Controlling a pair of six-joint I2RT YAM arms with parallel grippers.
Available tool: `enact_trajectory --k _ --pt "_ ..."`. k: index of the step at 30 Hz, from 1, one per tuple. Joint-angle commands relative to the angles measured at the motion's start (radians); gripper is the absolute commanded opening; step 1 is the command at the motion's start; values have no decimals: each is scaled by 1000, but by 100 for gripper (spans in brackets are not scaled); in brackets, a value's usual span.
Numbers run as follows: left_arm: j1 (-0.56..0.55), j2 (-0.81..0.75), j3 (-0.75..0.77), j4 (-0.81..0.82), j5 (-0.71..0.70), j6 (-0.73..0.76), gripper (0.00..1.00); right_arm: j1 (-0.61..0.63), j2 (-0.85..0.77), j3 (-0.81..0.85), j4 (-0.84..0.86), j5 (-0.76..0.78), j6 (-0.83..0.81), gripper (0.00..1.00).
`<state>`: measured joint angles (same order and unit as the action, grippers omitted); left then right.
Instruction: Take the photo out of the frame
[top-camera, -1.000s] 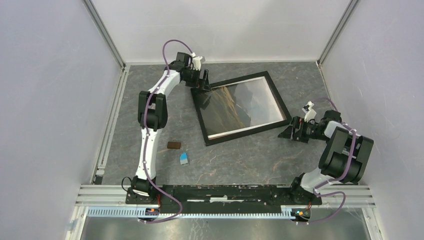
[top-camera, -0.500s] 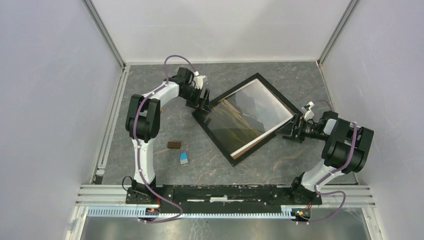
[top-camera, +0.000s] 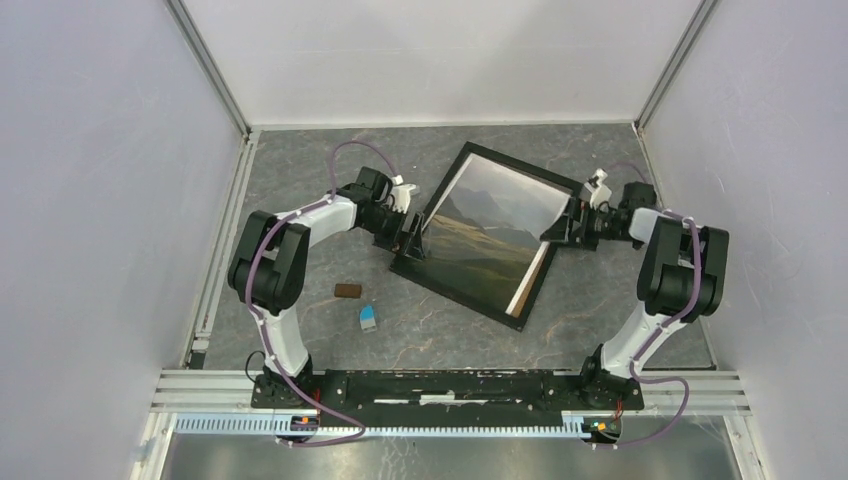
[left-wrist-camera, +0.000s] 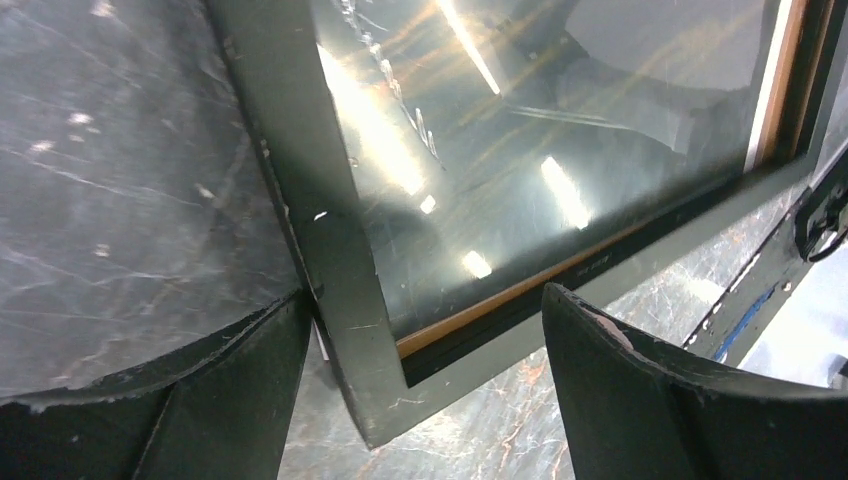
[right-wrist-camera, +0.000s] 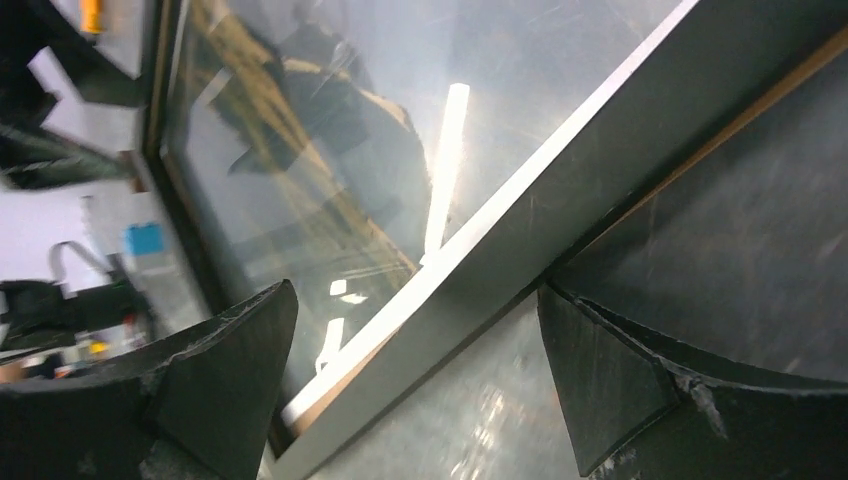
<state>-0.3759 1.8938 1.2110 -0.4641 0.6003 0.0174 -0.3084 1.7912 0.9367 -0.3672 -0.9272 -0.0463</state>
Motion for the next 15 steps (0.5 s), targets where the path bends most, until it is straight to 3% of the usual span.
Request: enact_trajectory --k 1,9,15 --pt "-70 -45 -67 57 69 -28 90 109 101 46 70 283 -14 98" --pt "-115 -115 -170 68 128 -65 89 233 204 174 85 325 14 98" --pt "-120 -162 -244 53 120 -58 89 282 211 119 115 320 36 98"
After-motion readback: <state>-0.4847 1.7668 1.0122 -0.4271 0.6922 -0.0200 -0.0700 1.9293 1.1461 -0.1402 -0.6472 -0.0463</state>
